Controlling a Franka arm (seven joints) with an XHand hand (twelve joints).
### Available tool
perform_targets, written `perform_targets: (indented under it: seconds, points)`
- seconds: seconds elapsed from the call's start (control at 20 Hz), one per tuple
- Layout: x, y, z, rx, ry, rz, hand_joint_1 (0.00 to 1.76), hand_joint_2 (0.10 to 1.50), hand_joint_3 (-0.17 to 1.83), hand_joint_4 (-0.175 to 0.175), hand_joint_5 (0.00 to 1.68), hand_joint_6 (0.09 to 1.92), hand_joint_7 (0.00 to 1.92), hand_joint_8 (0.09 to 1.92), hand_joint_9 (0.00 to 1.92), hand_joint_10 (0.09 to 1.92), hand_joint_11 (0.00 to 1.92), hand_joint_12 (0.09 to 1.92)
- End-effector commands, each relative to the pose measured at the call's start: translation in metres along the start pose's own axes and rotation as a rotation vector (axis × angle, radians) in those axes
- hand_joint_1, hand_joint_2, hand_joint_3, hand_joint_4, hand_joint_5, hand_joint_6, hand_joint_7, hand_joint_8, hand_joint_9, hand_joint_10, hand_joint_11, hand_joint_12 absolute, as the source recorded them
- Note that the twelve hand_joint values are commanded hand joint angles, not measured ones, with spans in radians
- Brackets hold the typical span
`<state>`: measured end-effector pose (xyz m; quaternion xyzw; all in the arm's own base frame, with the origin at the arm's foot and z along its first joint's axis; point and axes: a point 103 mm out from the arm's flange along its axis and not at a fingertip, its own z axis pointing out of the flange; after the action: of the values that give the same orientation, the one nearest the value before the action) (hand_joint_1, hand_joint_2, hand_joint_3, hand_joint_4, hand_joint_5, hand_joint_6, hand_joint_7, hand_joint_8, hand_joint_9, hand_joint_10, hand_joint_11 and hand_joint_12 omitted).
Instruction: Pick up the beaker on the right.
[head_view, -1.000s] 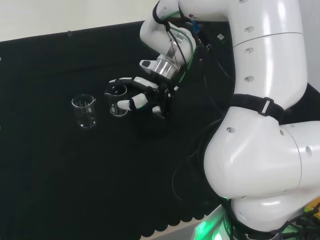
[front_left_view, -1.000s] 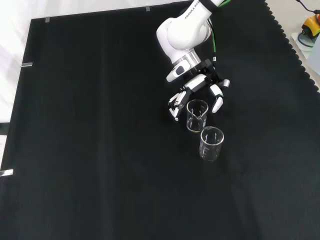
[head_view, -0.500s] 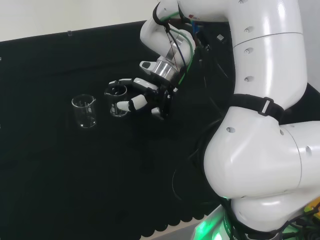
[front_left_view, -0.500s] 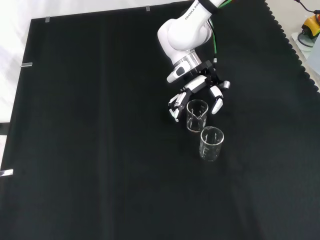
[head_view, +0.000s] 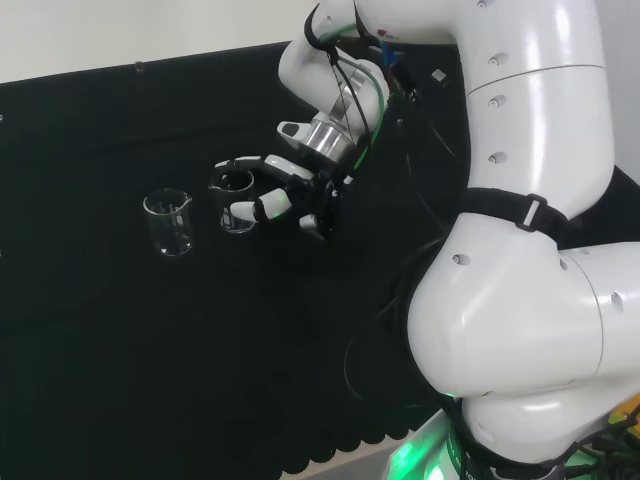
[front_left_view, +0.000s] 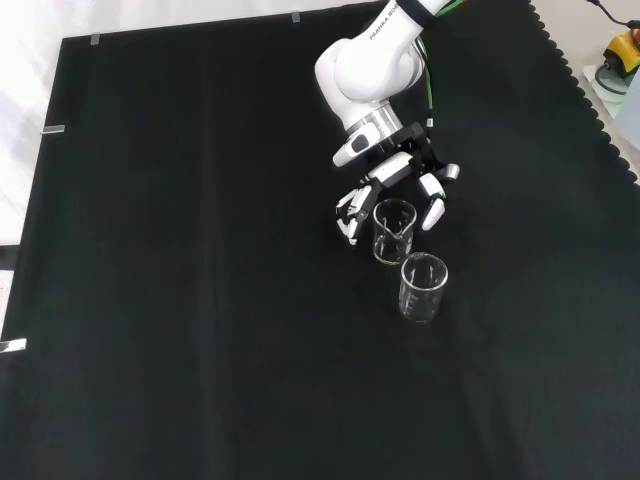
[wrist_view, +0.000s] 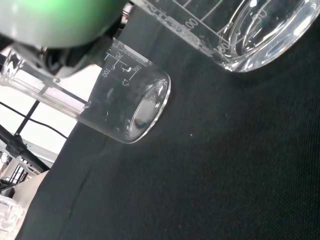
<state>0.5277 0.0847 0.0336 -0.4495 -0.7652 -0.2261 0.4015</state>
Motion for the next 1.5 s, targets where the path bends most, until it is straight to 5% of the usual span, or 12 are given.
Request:
perform_targets:
  seconds: [0.05, 1.5]
  points:
    - [0.001, 0.001, 0.003, 0.007, -0.003, -0.002, 0.90, 0.29, 1.05, -0.014, 0.45, 0.09, 0.41, 0.58, 0.47, 0.57, 0.00, 1.33]
    - [0.003, 0.012, 0.009, -0.021, -0.012, 0.007, 0.91, 0.31, 1.05, -0.011, 0.59, 0.12, 0.49, 0.58, 0.54, 0.57, 0.03, 1.34]
